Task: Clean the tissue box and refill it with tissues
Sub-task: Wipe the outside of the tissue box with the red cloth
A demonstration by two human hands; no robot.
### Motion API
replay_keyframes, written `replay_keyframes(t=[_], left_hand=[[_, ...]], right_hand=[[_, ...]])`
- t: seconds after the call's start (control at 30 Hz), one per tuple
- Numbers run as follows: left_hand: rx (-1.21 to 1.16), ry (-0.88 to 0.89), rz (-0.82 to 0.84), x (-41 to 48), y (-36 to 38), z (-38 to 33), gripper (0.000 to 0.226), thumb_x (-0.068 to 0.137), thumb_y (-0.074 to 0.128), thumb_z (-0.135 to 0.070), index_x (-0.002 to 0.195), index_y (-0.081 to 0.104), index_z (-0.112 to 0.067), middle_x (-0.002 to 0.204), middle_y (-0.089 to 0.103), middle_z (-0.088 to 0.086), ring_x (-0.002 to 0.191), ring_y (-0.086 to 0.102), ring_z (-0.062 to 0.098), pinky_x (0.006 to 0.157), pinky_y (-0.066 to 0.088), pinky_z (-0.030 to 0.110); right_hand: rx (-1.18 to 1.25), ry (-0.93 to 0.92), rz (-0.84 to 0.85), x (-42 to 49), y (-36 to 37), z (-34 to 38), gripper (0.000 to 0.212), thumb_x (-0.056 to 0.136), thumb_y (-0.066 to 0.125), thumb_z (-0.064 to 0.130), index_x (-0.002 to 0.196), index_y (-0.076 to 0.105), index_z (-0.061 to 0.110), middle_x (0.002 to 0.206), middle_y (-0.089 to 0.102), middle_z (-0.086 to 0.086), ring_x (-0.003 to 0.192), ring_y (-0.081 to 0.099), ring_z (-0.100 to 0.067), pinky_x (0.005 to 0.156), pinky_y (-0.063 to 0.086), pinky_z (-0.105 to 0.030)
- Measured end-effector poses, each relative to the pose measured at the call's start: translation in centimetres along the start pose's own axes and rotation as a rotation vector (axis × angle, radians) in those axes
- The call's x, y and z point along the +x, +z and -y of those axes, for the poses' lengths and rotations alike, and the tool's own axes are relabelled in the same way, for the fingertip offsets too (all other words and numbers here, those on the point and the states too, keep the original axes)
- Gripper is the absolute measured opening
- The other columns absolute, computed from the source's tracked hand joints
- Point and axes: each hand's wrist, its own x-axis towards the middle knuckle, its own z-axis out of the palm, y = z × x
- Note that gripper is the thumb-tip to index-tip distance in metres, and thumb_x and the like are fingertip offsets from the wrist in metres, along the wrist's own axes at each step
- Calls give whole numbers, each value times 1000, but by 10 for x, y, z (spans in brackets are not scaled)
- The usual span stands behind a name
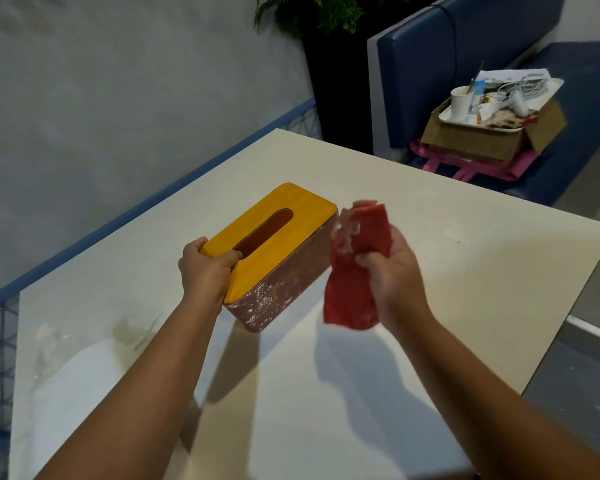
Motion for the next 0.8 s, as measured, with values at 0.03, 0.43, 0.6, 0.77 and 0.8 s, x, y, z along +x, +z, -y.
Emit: replay_keyframes(t=[0.03,0.43,0.6,0.77,0.8], left_hand=[[-2,1,0,0,0,0,71,79,73,-27,138,34,-22,138,43,11,117,51,35,96,47,52],[1,-6,-7,-1,1,-3,70,80,72,-27,139,34,-22,139,42,11,118,51,35,96,47,51],[-29,-22,-21,-4,1,-3,72,77,74,-26,138,35,-22,136,43,11,112,54,32,92,50,48],[-21,1,-17,-6,0,-5,71,80,73,-24,139,34,-19,138,41,12,116,51,33,89,48,43],[-17,0,-11,-6,0,-5,71,80,72,-24,140,33,-19,139,41,12,118,50,34,92,48,45]], right_hand=[[-79,-36,-7,6,-3,3,47,80,42,-15,88,55,29,80,59,-1,65,58,-18,54,52,-30],[-360,-119,328,-10,24,-33,34,71,49,10,89,57,38,72,63,11,61,58,-10,56,47,-31],[-315,-86,442,-25,38,-40,34,71,50,7,90,58,34,75,64,11,65,59,-8,60,45,-25],[-140,182,521,-28,37,-36,32,59,51,2,83,59,21,70,62,-2,59,60,-16,54,49,-25],[-87,237,499,-27,32,-36,33,56,50,2,82,61,18,69,63,-3,59,60,-16,54,50,-24]])
